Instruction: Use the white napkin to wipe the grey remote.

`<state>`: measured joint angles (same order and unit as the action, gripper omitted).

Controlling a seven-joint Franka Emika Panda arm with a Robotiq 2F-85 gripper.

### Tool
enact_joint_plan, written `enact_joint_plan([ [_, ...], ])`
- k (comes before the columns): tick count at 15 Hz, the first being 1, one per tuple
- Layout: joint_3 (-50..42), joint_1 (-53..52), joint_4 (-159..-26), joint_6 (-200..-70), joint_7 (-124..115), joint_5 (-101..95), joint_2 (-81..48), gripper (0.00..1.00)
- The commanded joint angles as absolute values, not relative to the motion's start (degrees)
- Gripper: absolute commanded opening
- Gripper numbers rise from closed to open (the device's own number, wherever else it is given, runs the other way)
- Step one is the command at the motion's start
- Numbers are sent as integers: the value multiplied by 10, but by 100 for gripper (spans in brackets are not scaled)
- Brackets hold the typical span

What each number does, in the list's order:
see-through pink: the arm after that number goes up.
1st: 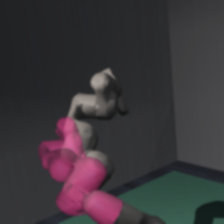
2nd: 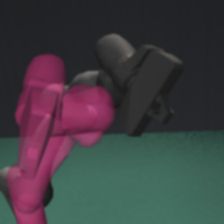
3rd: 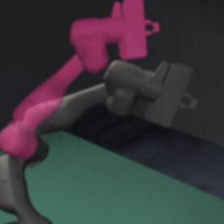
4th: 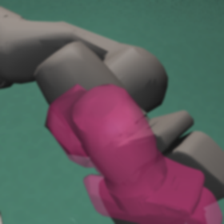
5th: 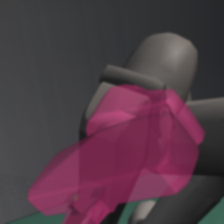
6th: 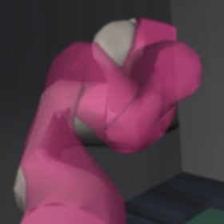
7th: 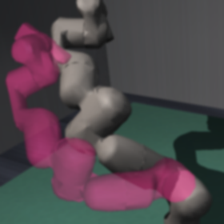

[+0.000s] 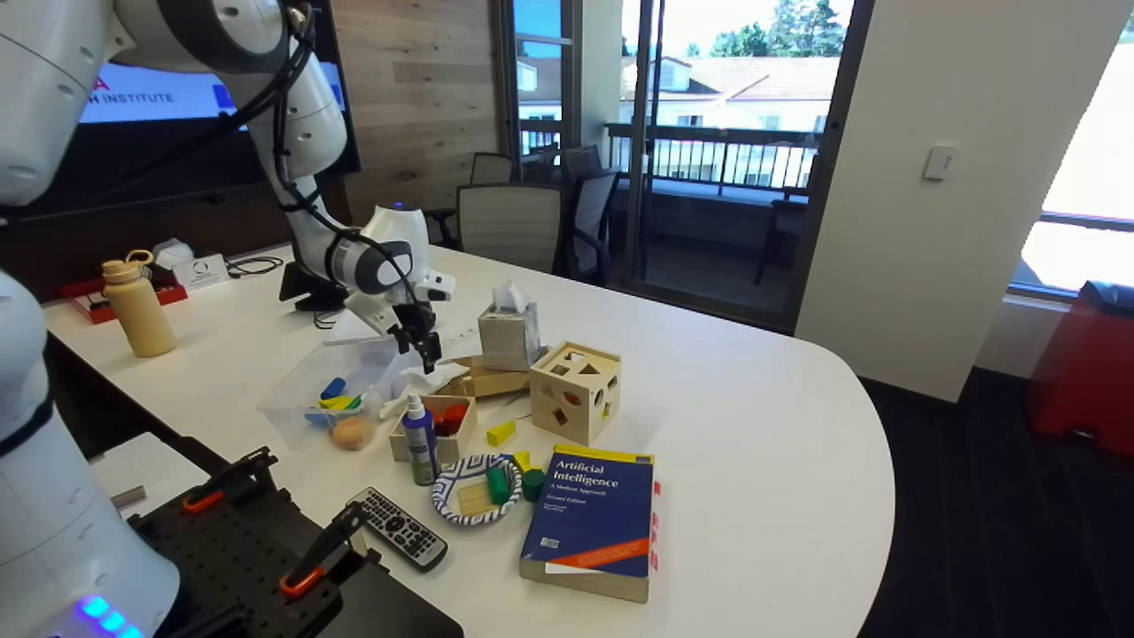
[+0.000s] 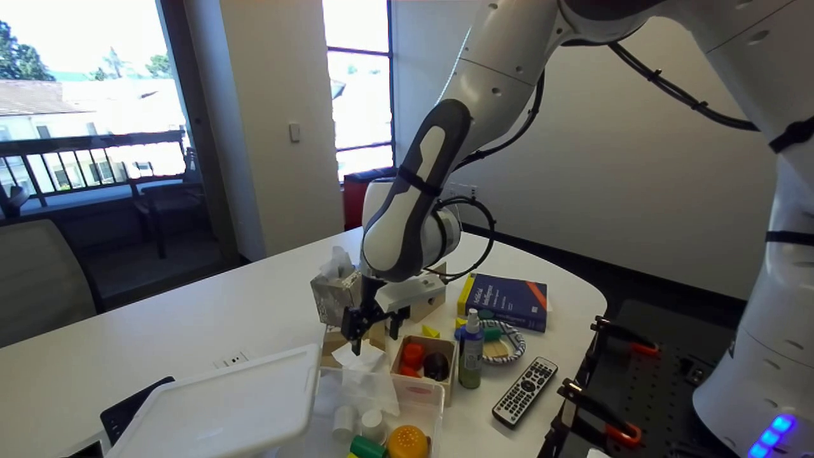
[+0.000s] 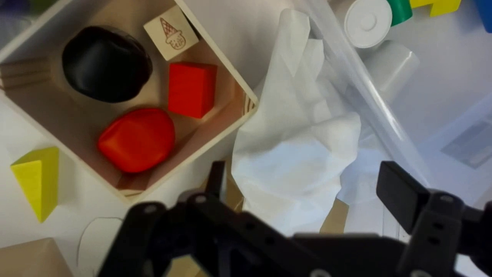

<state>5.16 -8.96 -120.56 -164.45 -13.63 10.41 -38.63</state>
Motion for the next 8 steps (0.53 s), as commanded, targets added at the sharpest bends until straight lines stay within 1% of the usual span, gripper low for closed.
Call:
enact_joint_plan([
  [1, 14, -127, -1153, -1639, -174, 95, -434, 100],
  [5, -15, -152, -1120, -1629, -195, 93, -474, 100],
  [6, -13, -150, -1116, -1628, -195, 95, -481, 75],
  [7, -12, -150, -1112, -1625, -193, 96, -487, 74],
  [8, -7, -146, -1108, -1626, -190, 99, -492, 66],
])
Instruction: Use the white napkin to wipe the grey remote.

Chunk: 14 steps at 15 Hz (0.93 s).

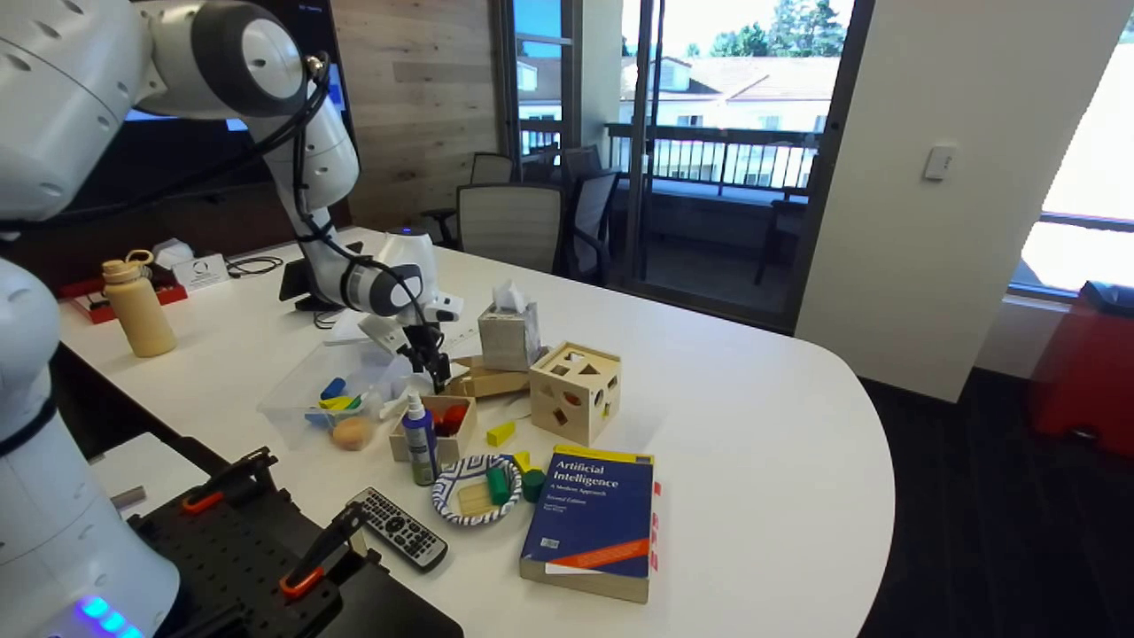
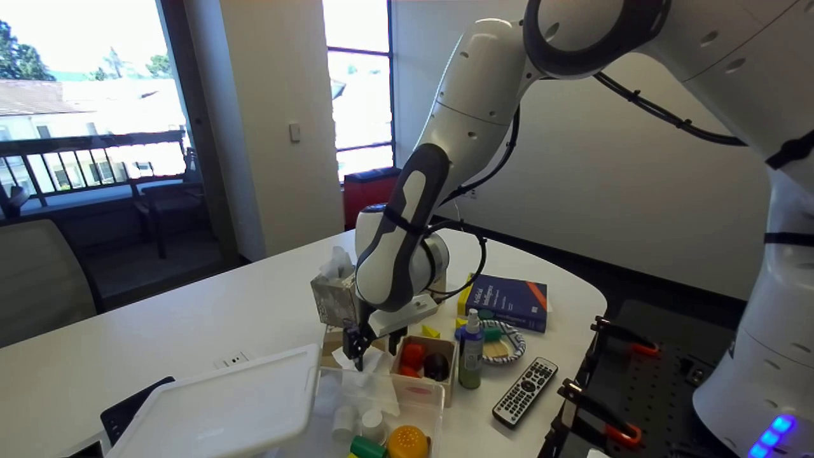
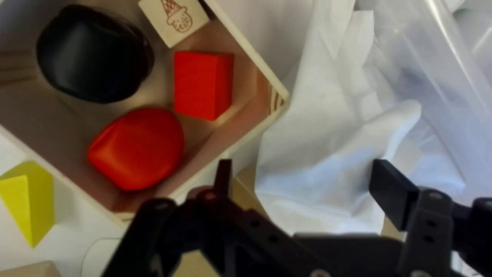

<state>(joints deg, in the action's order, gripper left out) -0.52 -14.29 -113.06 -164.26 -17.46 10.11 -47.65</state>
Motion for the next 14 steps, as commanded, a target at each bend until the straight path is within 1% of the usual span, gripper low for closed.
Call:
enact_joint_plan([
  [1, -2, -141, -1106, -1626, -187, 102, -496, 58],
  [2, -1, -139, -1103, -1625, -186, 102, -498, 52],
  [5, 0, -138, -1104, -1626, -187, 104, -497, 27],
  [7, -4, -142, -1109, -1629, -191, 104, -492, 13],
  [8, -7, -144, -1112, -1630, -193, 103, -489, 5],
  [9, -12, -148, -1117, -1634, -197, 102, -483, 1],
  [10, -15, -150, -1123, -1637, -200, 102, -476, 0],
  [14, -53, -179, -1152, -1642, -238, 97, -438, 1],
])
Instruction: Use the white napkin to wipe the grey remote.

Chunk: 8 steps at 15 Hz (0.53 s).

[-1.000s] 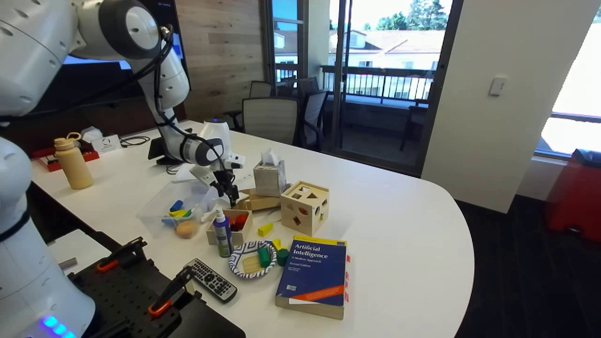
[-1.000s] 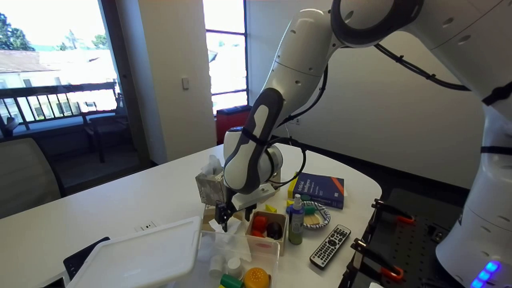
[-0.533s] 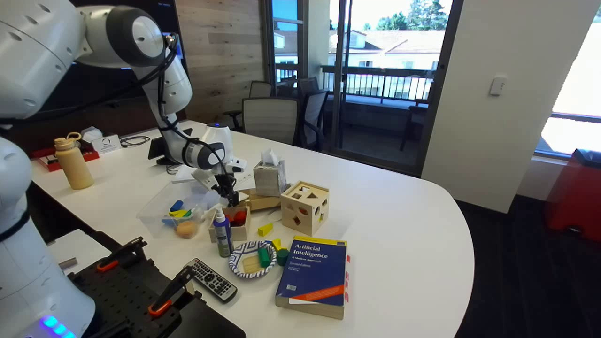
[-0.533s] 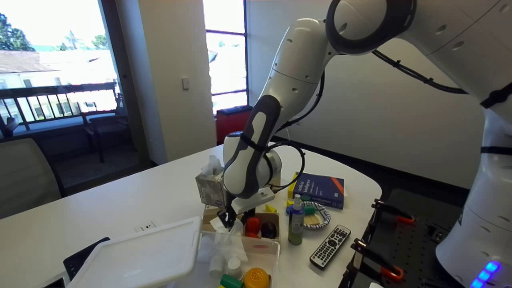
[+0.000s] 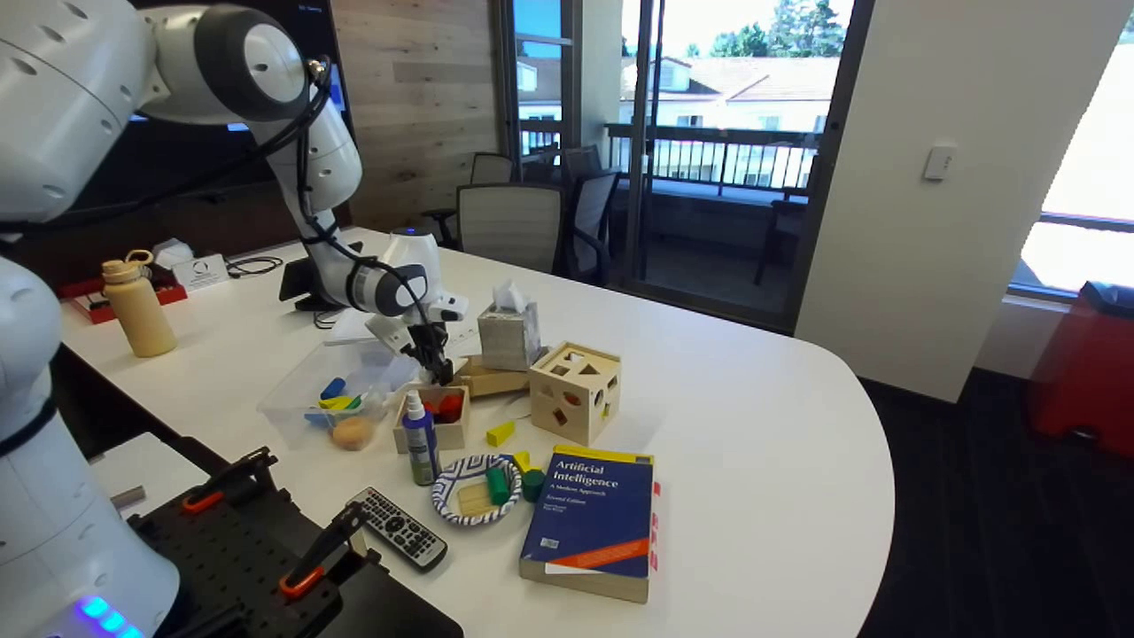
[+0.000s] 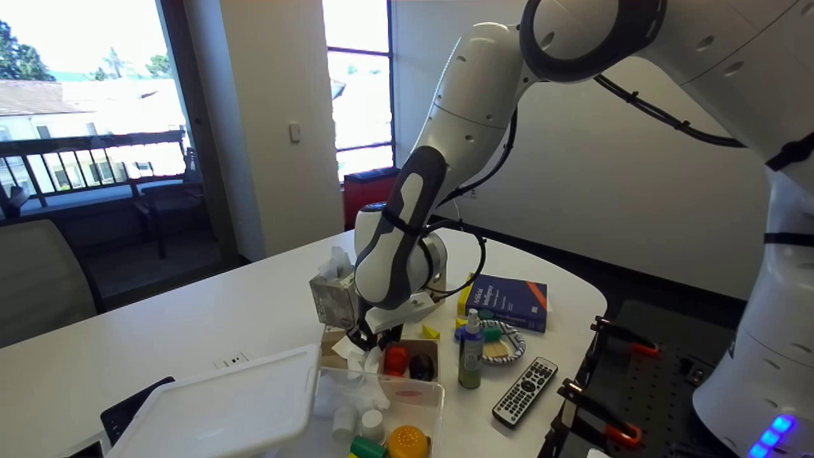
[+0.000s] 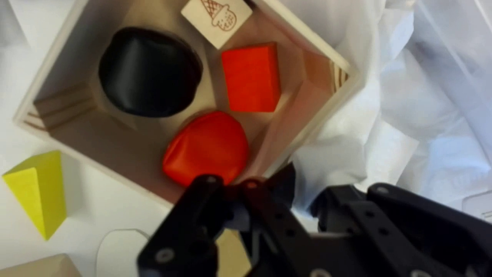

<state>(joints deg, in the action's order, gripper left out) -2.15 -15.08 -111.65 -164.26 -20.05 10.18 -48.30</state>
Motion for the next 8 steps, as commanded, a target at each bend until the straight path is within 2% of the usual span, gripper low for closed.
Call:
enact_joint_plan([
  [1, -65, -190, -1161, -1640, -249, 94, -424, 1],
  [8, -114, -230, -1257, -1567, -316, 81, -295, 1],
])
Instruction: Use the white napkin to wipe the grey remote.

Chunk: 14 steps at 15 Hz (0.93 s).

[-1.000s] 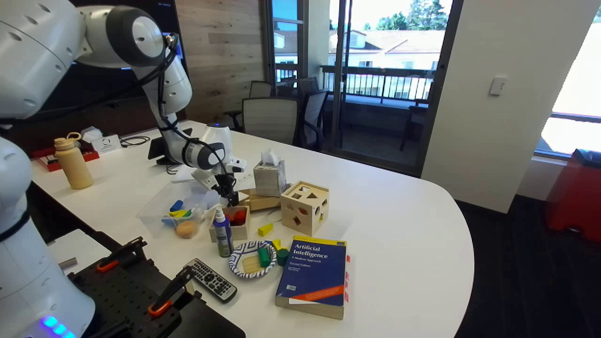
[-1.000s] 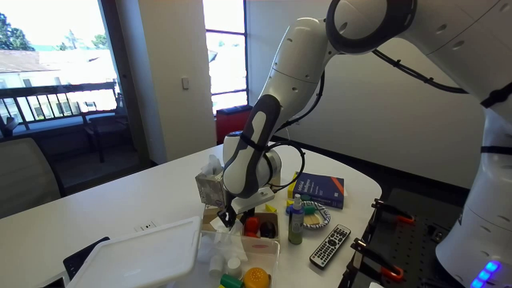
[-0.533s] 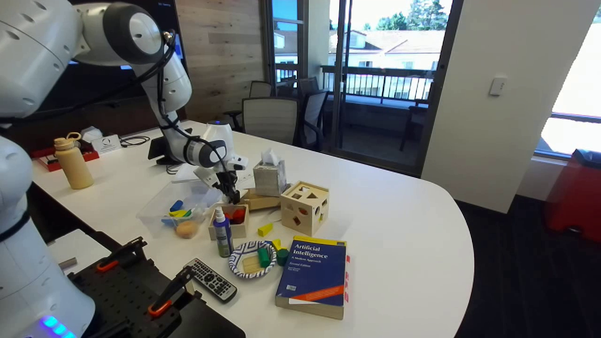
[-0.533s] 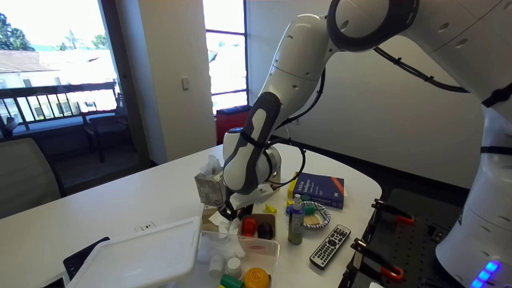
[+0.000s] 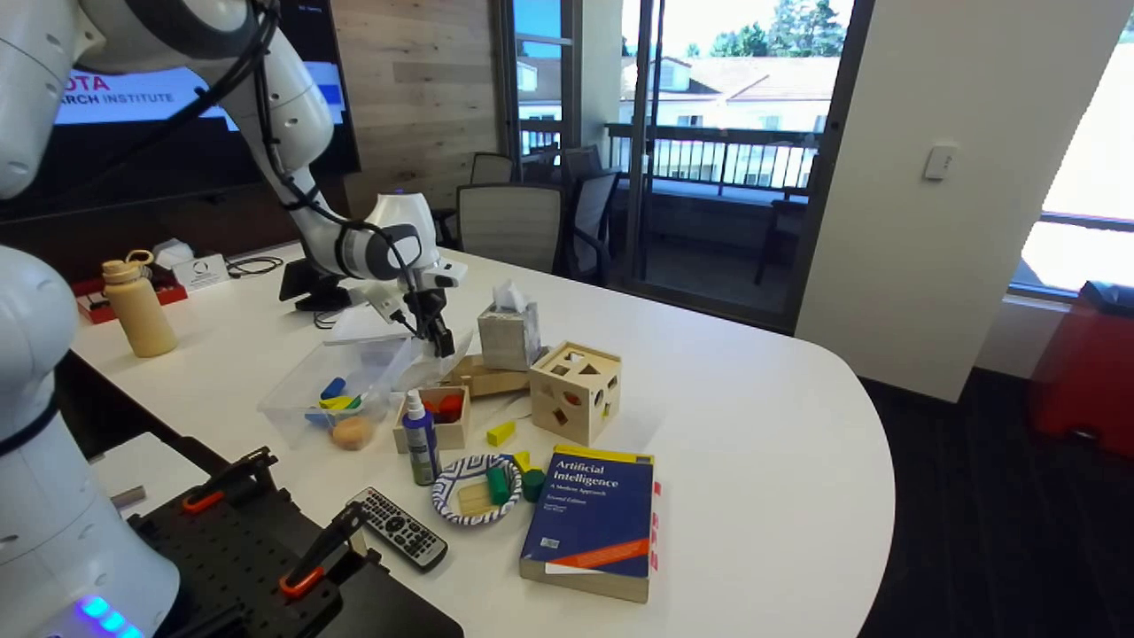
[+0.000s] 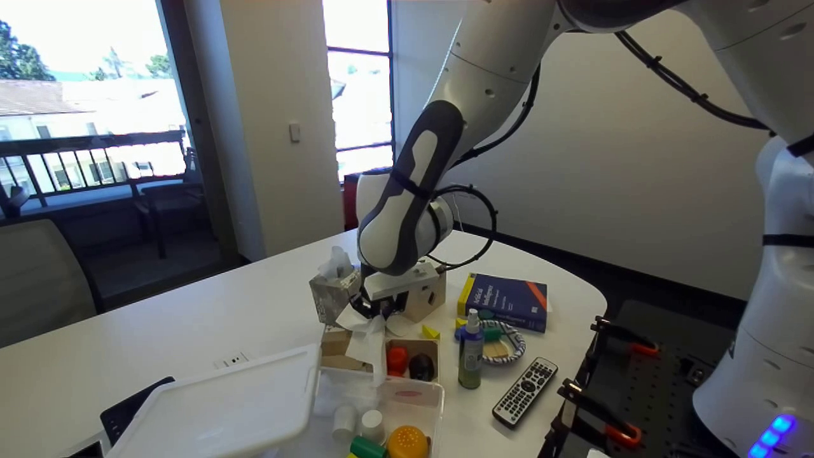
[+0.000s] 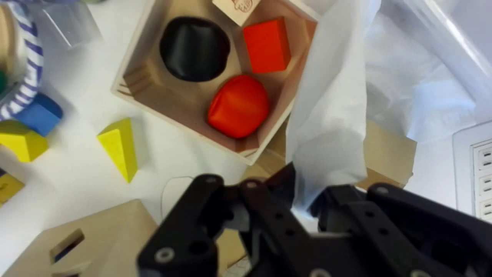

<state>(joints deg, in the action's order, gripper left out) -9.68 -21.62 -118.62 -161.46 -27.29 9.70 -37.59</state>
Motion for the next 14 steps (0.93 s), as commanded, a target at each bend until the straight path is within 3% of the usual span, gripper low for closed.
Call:
enact_joint_plan([
  [1, -109, -224, -1275, -1549, -324, 80, -274, 1],
  [12, 31, -82, -1505, -1468, -318, 272, -105, 1],
  [14, 20, -80, -1531, -1474, -359, 272, -104, 1],
])
